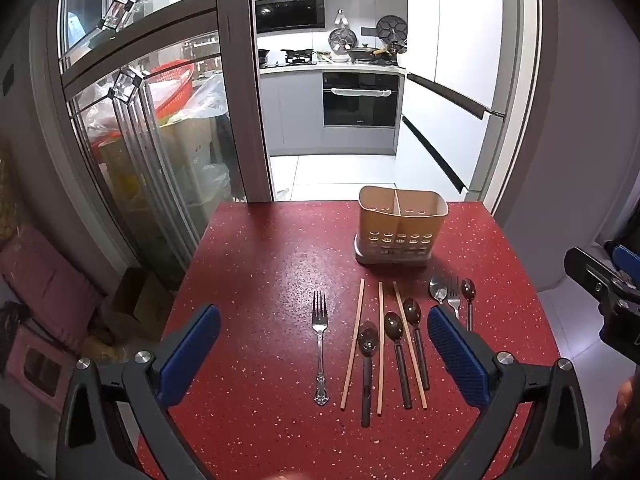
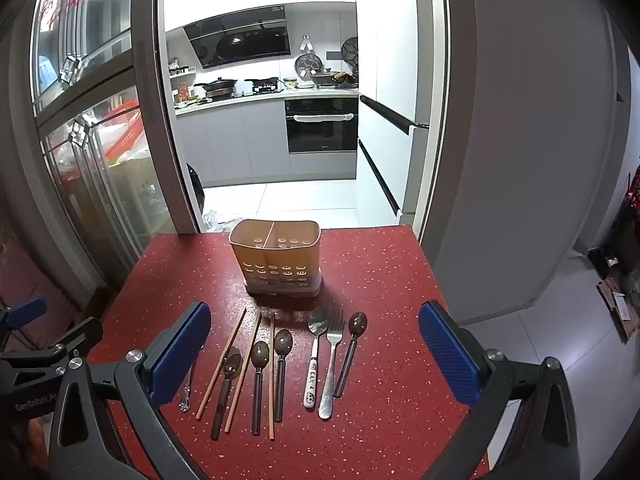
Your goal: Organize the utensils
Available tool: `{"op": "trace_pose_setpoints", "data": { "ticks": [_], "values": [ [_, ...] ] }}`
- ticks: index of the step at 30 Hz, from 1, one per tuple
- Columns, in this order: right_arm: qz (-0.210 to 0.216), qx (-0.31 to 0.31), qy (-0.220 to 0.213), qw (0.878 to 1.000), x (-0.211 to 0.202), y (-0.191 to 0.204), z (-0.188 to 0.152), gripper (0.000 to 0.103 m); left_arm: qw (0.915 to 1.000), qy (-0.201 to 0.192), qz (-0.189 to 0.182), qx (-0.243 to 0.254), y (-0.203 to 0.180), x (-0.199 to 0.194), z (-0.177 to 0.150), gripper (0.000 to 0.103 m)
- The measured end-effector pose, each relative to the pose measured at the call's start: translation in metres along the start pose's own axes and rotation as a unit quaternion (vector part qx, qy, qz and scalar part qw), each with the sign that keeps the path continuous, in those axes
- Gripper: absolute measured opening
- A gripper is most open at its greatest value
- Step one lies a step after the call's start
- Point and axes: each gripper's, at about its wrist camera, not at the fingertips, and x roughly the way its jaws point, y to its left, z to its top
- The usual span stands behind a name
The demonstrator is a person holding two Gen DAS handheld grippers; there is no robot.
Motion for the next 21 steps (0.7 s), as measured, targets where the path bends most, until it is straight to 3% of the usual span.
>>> {"op": "trace_pose_setpoints", "data": {
  "ticks": [21],
  "values": [
    [0.001, -0.001, -0.002, 1.000, 0.000, -0.001, -0.002, 0.103, 0.9999, -0.003, 0.000, -0.012, 0.005, 0.003, 0.000, 0.103]
  ]
}}
